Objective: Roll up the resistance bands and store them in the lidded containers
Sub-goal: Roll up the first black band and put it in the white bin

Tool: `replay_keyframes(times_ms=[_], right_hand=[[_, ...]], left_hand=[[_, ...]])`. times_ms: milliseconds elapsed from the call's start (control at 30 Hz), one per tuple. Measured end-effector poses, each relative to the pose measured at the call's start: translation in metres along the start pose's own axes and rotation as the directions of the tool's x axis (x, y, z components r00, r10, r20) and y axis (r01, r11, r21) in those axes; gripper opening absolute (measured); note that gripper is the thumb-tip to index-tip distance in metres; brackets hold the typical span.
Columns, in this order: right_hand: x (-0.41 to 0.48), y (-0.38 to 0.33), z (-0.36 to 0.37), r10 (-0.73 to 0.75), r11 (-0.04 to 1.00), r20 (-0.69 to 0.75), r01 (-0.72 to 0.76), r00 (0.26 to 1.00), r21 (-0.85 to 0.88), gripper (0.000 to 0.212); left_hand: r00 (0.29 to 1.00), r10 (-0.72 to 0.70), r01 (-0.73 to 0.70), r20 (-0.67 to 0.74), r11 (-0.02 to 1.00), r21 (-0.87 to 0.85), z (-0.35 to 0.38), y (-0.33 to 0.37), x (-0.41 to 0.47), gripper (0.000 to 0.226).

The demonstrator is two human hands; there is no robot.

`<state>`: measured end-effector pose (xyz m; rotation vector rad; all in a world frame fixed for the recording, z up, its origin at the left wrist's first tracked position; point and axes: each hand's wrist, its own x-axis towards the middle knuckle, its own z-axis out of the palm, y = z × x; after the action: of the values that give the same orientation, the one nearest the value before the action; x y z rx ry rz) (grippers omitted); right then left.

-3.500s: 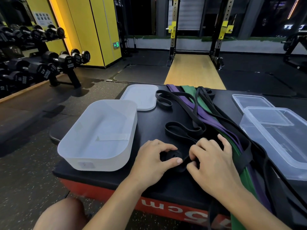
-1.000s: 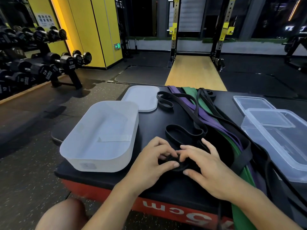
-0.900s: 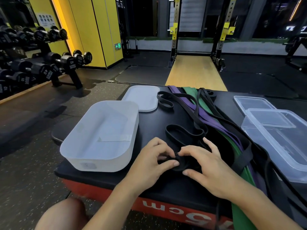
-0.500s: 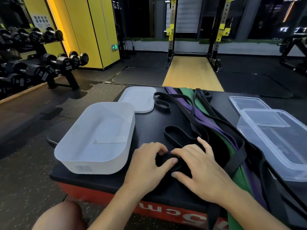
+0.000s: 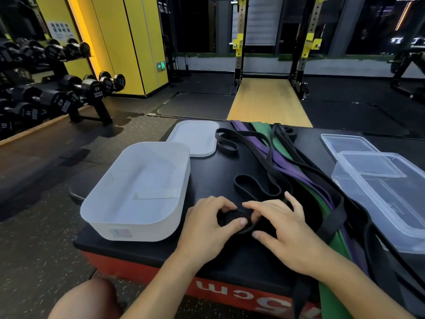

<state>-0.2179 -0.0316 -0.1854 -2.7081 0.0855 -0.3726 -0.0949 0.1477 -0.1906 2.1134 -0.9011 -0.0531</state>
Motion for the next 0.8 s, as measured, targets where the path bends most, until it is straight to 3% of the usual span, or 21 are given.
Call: replay_keyframes(times_ms=[267, 433, 633, 800], right_hand=[[-0.006, -0.011, -0.002, -0.122, 0.988, -0.057, 0.116, 0.991, -0.099, 0.022], [-0.006, -0.007, 0.000, -0.157, 0.965, -0.095, 0.132, 0.983, -0.227, 0.028], [-0.005, -0.003, 0.005, -0.127, 0.963, -0.064, 0.107, 0.990, -0.249, 0.031], [-0.003, -0.006, -0.002, -0.091, 0.992, 0.003, 0.091, 0.996, -0.089, 0.041]], left_hand=[[0.997, 0.055, -0.061, 0.048, 0.991, 0.122, 0.000, 0.001, -0.001, 0.030], [0.997, 0.041, -0.045, 0.059, 0.997, 0.068, -0.001, -0.001, -0.001, 0.030], [0.996, 0.052, -0.054, 0.067, 0.998, 0.028, -0.001, -0.004, 0.000, 0.034], [0.986, 0.090, -0.085, 0.138, 0.995, -0.043, -0.004, -0.008, 0.001, 0.041]])
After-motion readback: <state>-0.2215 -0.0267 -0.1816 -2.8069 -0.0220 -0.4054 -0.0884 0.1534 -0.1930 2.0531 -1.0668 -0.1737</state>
